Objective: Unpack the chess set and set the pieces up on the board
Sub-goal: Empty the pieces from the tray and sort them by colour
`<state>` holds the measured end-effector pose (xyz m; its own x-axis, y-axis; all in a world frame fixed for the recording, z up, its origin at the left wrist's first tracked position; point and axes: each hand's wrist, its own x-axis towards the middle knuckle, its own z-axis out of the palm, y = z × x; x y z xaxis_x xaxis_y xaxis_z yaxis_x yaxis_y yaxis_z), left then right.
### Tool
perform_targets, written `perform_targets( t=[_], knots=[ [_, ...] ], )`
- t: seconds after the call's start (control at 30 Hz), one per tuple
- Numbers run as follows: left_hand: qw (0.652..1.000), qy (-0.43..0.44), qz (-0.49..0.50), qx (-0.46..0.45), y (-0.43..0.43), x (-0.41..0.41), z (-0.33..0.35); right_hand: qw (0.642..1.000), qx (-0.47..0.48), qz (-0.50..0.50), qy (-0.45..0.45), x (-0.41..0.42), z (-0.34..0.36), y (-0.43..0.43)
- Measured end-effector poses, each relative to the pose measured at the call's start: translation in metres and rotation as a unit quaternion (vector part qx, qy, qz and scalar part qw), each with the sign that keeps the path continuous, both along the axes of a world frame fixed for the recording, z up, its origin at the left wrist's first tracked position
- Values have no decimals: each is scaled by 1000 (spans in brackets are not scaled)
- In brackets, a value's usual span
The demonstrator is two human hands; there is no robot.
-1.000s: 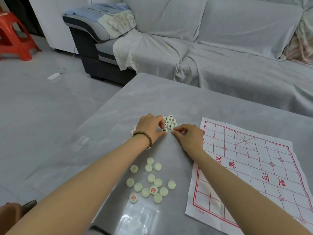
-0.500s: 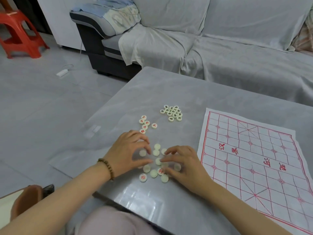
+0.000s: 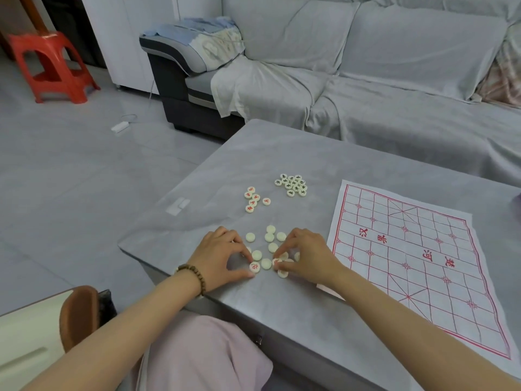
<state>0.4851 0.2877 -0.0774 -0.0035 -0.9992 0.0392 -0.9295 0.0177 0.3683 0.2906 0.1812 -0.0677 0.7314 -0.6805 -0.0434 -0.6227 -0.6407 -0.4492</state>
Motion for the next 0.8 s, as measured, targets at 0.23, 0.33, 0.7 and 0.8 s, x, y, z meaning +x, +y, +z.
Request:
perform_targets(
  t=[0.23,0.33,0.7,0.8],
  knots=[
    [999,34,14,-13,-2,-5,-7,1000,-12,2,-11,3,2,9],
    [999,43,13,-26,-4,-5,-11,999,19,8,-24,2,3,11],
    [979,88,168,-79,-55,53,-5,915,211,-205,-276,43,1,-56],
    [976,74,195,-67,-78,61,-15,937,171,-221,-210,67,-14,-78]
  ],
)
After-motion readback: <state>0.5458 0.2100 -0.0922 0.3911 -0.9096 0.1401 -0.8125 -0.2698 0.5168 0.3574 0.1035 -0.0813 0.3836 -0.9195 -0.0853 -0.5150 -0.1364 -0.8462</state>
